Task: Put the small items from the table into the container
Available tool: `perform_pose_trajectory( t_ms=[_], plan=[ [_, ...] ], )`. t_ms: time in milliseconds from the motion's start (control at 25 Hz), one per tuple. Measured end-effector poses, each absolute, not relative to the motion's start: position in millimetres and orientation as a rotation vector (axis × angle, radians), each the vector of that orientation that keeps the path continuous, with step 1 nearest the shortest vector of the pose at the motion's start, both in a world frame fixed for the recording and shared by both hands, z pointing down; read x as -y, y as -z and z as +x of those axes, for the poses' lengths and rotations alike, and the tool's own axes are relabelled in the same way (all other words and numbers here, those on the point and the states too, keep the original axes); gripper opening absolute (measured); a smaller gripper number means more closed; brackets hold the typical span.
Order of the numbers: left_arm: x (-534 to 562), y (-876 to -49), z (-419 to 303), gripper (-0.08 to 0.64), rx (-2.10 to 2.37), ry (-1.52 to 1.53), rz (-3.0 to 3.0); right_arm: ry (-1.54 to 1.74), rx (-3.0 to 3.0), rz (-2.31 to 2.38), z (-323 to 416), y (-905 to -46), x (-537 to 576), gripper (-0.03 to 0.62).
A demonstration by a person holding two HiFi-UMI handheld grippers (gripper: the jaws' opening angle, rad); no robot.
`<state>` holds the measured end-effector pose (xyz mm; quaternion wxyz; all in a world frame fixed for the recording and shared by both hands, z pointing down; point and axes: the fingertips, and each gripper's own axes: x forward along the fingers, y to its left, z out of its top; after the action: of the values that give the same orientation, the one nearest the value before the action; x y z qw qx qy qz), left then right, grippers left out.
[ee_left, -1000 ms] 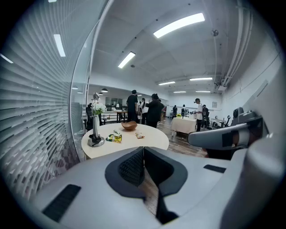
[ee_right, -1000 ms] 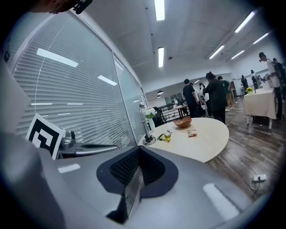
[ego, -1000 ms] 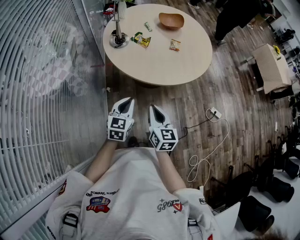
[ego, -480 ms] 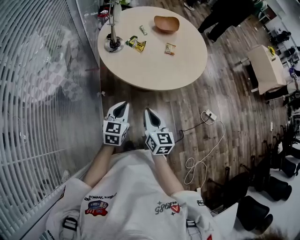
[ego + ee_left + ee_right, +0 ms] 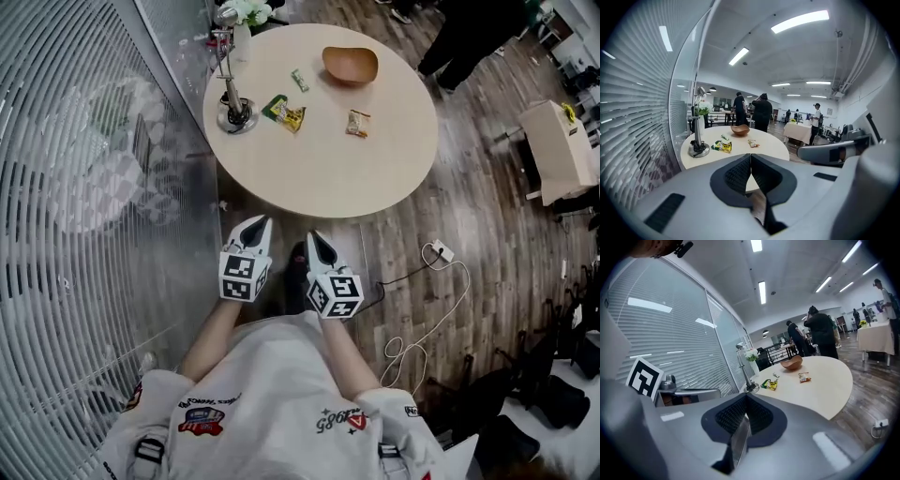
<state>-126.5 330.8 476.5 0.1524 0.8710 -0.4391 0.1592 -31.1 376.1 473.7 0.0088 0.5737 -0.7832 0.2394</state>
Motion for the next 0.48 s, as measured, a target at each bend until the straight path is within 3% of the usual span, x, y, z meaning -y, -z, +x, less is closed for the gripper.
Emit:
perform_pose_trajectory(
  t_ms=[480],
  plan=[
    [-166.4,-471.9,-105.7,0.008,1.422,-0.508,2.444,-0.632,2.542,1.563,4.5,-466.1,-180.2,0.001]
  ],
)
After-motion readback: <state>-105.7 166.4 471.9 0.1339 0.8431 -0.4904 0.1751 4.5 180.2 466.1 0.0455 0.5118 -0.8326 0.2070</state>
